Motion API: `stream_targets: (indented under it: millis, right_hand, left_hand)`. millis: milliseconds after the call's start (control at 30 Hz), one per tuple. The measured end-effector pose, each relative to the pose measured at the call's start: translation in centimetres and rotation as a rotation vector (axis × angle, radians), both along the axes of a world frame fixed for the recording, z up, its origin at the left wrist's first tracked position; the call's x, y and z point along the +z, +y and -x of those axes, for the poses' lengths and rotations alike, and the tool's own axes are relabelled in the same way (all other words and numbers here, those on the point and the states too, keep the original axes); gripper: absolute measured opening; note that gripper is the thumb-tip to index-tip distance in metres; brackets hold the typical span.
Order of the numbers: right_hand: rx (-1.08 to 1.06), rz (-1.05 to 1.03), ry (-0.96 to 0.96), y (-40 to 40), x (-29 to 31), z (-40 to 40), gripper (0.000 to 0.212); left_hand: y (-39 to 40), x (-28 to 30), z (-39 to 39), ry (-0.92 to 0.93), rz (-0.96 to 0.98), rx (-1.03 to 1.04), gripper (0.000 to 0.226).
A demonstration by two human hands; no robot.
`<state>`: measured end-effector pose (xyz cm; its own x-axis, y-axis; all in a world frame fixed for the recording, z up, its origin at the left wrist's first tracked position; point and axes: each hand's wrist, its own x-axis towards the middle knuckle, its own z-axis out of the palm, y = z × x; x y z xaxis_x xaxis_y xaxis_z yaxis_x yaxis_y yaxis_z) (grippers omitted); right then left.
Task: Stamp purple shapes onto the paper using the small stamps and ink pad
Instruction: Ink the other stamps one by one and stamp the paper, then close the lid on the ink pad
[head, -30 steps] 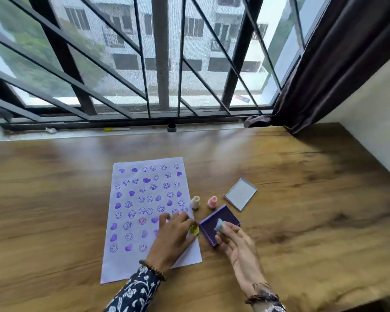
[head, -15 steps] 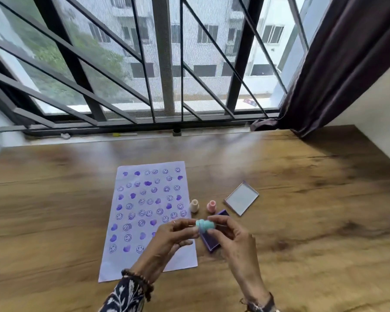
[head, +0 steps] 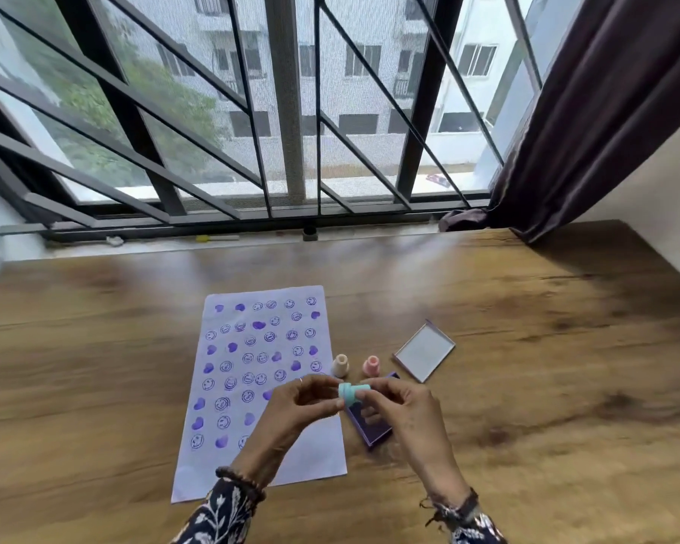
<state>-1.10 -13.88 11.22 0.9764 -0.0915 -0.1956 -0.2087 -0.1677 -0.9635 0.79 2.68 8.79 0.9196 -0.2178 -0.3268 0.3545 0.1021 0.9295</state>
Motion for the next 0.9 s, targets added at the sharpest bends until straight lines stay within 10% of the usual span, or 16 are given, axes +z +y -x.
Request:
stream_targets:
  millis: [200,400,667,900]
  right_hand:
    - [0.117,0.299,-0.089,0.5,-0.9,-2.2,0.013]
    - [-0.156,0.599,-0.085,-4.4,-2.1,-4.2,0.007]
    - [-0.059,0.852,0.213,-8.3,-4.1,-7.1,0.089]
    - [-0.183,0.9,0.094,-8.1,-4.2,-7.2,0.042]
  left_hand:
    - [-0.8,-0.7,-1.2,-0.174,-0.277,-0.071,0.024]
    - [-2.6,-3.5,-0.9,-0.289,-0.958,0.27,0.031]
    - [-3.8,-5.5,-0.5,-0.223,-0.896,0.268,0.033]
    - [-3.1,-5.2,0.8,-0.251,-0.873,0.258,0.044]
